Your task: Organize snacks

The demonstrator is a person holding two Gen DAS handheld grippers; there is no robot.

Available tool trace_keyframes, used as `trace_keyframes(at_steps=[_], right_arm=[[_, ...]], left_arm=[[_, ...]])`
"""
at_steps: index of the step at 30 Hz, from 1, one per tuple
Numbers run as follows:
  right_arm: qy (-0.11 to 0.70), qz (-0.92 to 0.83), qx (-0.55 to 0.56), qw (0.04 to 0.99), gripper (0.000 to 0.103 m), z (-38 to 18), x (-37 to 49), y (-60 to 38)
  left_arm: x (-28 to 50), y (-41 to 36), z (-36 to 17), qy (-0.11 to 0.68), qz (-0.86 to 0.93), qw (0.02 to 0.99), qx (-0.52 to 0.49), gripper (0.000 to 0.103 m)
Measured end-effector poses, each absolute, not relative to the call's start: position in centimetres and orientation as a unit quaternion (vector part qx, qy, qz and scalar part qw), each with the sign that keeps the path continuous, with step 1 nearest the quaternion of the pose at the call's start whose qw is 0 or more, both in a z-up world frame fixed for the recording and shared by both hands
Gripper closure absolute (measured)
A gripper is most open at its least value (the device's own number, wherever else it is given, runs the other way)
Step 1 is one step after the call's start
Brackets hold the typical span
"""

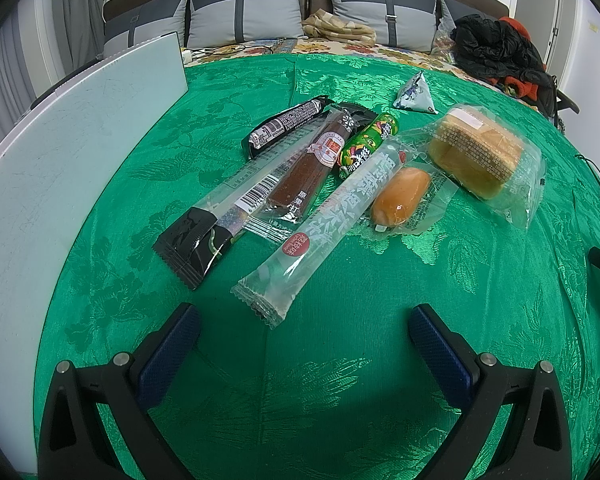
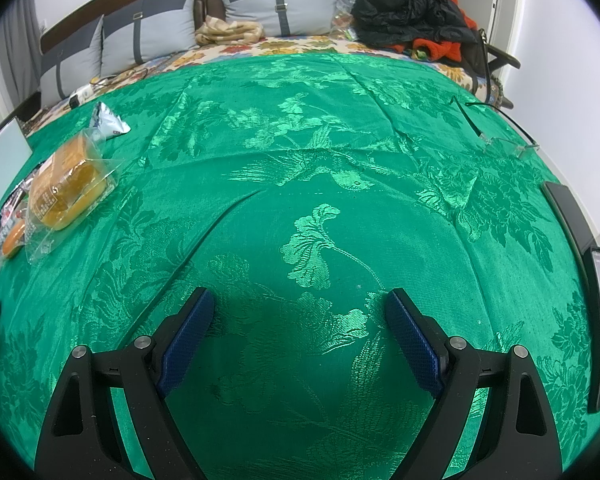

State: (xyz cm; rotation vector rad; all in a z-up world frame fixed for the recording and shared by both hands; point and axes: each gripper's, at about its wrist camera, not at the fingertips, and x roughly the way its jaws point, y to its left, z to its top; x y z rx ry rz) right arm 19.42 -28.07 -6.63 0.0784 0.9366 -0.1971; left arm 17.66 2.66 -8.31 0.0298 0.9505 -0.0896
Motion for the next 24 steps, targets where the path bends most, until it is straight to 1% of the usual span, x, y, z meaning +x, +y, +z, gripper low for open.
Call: trace_keyframes(at_steps=[5, 8, 10, 13, 17, 20, 22, 23, 24], right_arm=[[0.45, -0.095, 0.038, 0.887, 0.013, -6.6, 19.4, -28.1], [0.45, -0.095, 0.038, 0.887, 0.013, -6.6, 19.4, -28.1], [0.45, -0.095, 0.038, 0.887, 0.013, -6.6, 19.4, -28.1], [0.451, -0.095, 0.038, 0.887, 0.013, -6.6, 19.4, -28.1], [0.451, -0.095, 0.038, 0.887, 0.013, -6.6, 19.4, -28.1], [0.451, -0.095, 0.038, 0.887, 0.013, -6.6, 19.4, -28.1], [0.451, -0.095, 0.038, 0.887, 0.013, -6.6, 19.5, -28.1], [0.451, -0.095, 0.038, 0.887, 0.013, -6.6, 19.5, -28.1], [0.451, -0.095, 0.038, 0.887, 0.013, -6.6, 19.5, -28.1]], left_arm=[[17.6, 2.7, -8.3, 0.457, -0.042, 0.888, 0.015, 0.0], [17.7, 3.2, -8.0, 0.479, -0.048, 0.877, 0.014, 0.0], [17.5, 4.5, -7.0, 0.484, -0.063, 0.872, -0.016, 0.0], [17.6, 7.4, -4.7, 0.466, -0.081, 0.879, -0.066, 0.0], [20.0, 9.9, -3.2, 0.463, -0.063, 0.882, -0.063, 0.001], [22.9, 10.0, -3.0, 0.483, -0.053, 0.873, -0.031, 0.006], [24.9, 9.6, -3.8, 0.511, -0.059, 0.857, -0.011, 0.012], [25.6, 9.4, -4.3, 0.519, -0.062, 0.852, -0.001, 0.018], [26.2, 9.1, -4.9, 0.527, -0.065, 0.847, 0.01, 0.02]])
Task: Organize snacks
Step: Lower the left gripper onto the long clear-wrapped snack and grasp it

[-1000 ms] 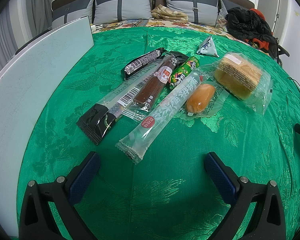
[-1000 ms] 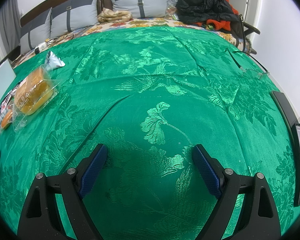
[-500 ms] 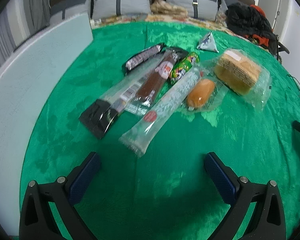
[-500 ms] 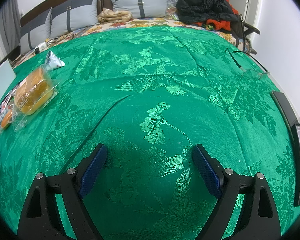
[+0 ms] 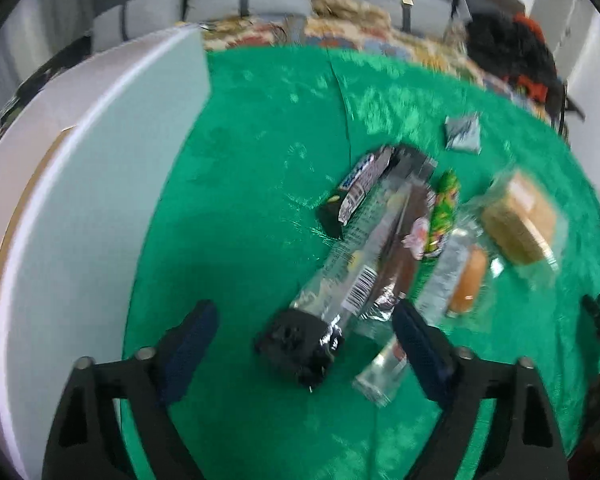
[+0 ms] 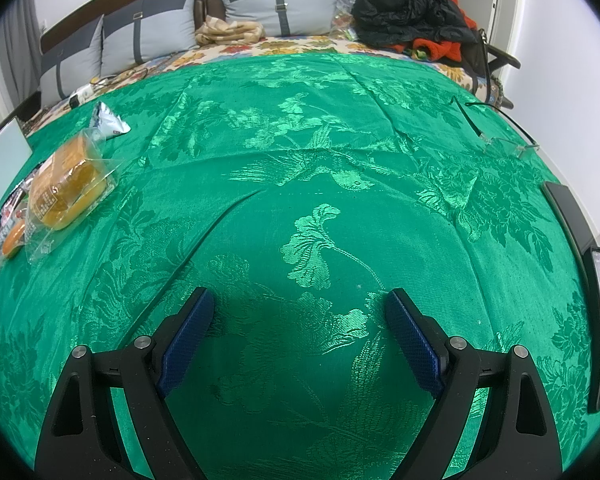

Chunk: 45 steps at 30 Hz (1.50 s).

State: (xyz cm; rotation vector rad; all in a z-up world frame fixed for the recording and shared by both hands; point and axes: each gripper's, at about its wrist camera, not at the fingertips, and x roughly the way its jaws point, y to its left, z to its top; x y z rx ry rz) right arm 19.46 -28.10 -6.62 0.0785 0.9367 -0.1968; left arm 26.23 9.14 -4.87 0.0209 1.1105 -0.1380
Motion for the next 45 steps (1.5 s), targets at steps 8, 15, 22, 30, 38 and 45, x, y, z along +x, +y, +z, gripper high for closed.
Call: trace_keyframes(at_steps=[8, 15, 22, 30, 38, 45], right_arm=[[0.451, -0.094, 0.038, 0.887, 0.013, -6.6, 19.5, -28.2], [0.451, -0.095, 0.038, 0.887, 0.013, -6.6, 19.5, -28.1], [0.451, -0.095, 0.038, 0.887, 0.013, -6.6, 19.5, -28.1], [0.451, -0.095, 0.038, 0.887, 0.013, -6.6, 19.5, -28.1], [0.451, -0.095, 0.038, 0.887, 0.013, -6.6, 19.5, -28.1], [0.451, -0.095, 0.038, 0.887, 0.013, -6.6, 19.5, -28.1]], left_arm=[[27.5, 8.4, -6.7, 0.532, -0.103, 0.84, 0.015, 0.022], [27.1, 7.8, -6.9, 0.532, -0.116, 0.839, 0.012, 0.021], [27.0, 7.6, -6.8, 0.534, -0.12, 0.837, 0.011, 0.022], [26.7, 7.2, -6.9, 0.531, -0.117, 0.839, 0.021, 0.022], [26.8, 6.4, -7.2, 0.527, -0.104, 0.843, 0.039, 0.019], [26.9, 6.4, -7.4, 0.526, -0.101, 0.843, 0.04, 0.017]])
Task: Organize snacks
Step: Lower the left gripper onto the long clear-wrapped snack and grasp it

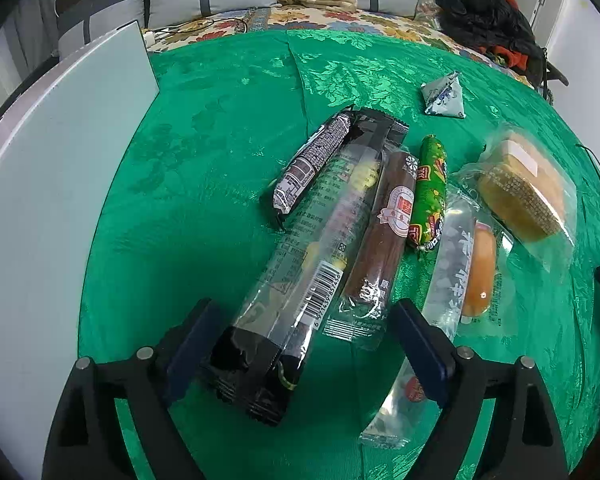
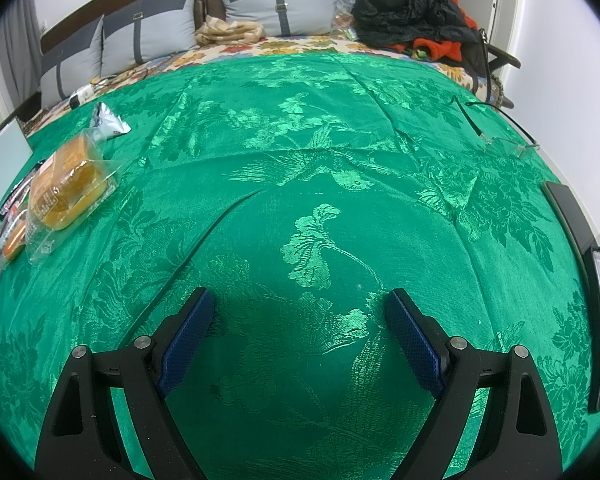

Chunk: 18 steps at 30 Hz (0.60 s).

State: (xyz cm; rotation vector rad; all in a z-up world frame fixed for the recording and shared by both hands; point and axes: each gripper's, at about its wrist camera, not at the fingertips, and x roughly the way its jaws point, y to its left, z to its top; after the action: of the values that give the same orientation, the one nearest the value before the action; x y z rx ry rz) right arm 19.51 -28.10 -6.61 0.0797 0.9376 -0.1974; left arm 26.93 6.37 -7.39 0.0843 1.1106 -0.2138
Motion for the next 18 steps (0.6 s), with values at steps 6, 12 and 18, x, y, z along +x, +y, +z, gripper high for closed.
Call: trace_keyframes(at_steps=[6, 12, 18], right_arm=[[0.451, -0.095, 0.038, 0.887, 0.013, -6.6, 19.5, -28.1], [0.451, -0.095, 0.038, 0.887, 0.013, -6.6, 19.5, -28.1], [0.451, -0.095, 0.038, 0.887, 0.013, -6.6, 19.5, -28.1]], left_arm=[[25.3, 5.9, -6.6, 0.529, -0.096, 0.842, 0.046, 0.069], [19.5, 6.9, -5.8, 0.543, -0.086, 0.834, -0.039, 0.061], [18.9, 7.2, -4.6, 0.518, -0.082, 0.851, -0.042, 0.024]])
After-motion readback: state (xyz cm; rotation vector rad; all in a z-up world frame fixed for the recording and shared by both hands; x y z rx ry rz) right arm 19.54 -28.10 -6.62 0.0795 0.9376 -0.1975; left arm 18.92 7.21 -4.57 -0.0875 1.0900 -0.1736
